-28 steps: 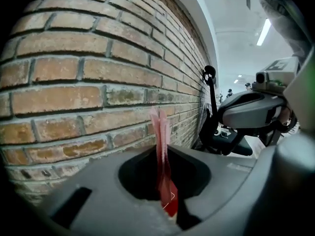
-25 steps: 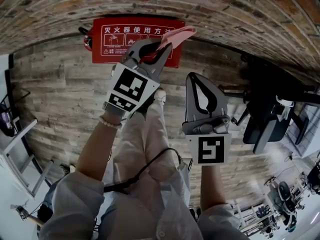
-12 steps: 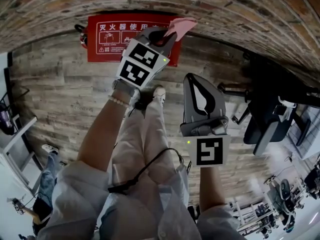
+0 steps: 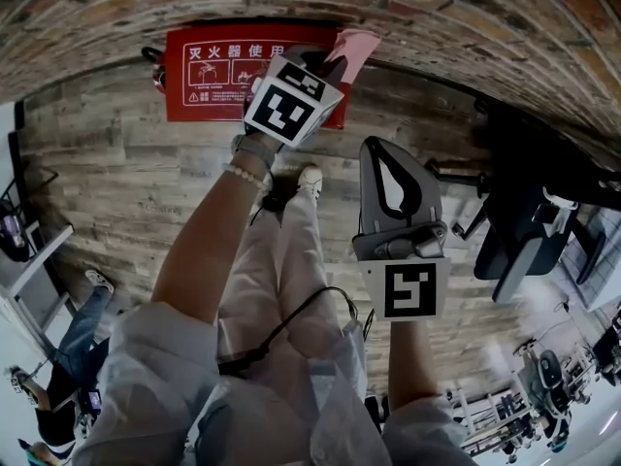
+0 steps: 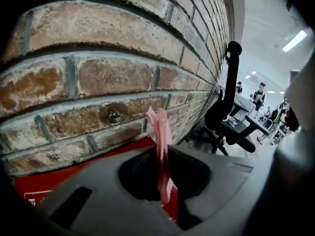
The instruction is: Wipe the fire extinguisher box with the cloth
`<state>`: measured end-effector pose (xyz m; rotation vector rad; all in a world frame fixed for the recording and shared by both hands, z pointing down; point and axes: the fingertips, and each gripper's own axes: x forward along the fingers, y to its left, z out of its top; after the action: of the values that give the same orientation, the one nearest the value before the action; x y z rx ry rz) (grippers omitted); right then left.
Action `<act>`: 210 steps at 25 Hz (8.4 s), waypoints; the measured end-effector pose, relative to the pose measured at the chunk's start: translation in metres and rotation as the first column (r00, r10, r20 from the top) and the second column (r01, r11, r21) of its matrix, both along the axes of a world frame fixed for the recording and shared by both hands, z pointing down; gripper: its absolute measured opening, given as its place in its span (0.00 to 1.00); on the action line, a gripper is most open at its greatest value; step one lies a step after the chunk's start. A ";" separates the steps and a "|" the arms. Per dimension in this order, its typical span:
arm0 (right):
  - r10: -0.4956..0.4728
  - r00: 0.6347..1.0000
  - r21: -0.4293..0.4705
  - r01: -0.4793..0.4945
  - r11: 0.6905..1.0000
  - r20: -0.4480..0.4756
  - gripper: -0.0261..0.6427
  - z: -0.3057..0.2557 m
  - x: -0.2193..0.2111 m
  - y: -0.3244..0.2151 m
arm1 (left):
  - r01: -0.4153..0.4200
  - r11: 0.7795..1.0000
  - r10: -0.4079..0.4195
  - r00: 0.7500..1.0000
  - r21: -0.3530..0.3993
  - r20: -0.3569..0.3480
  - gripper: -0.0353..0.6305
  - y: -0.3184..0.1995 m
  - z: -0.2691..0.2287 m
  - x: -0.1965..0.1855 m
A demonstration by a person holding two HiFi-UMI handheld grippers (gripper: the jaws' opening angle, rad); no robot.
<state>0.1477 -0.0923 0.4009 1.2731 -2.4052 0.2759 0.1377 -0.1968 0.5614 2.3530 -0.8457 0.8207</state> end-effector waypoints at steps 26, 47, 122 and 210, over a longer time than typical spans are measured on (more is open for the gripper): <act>-0.034 0.999 -0.044 0.034 0.998 0.001 0.04 0.011 -0.012 0.008 | 0.109 0.990 -0.100 0.990 -0.089 0.102 0.07 -0.011 0.038 -0.027; -0.120 0.993 -0.042 0.119 0.992 -0.012 0.04 0.013 -0.063 0.000 | 0.226 0.970 -0.217 0.971 -0.086 0.102 0.07 -0.019 0.040 -0.108; -0.246 0.969 -0.012 0.246 0.969 -0.039 0.04 -0.011 -0.156 0.015 | 0.447 0.891 -0.451 0.892 0.077 0.042 0.07 0.015 -0.029 -0.282; -0.092 0.996 -0.087 0.091 0.992 -0.009 0.04 0.018 -0.068 0.048 | 0.274 0.943 -0.274 0.961 -0.189 0.027 0.07 0.089 0.051 -0.100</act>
<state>0.0796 -0.0443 0.4189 1.1199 -2.4051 0.3391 0.0373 -0.1073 0.6128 2.0114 -1.0187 0.7495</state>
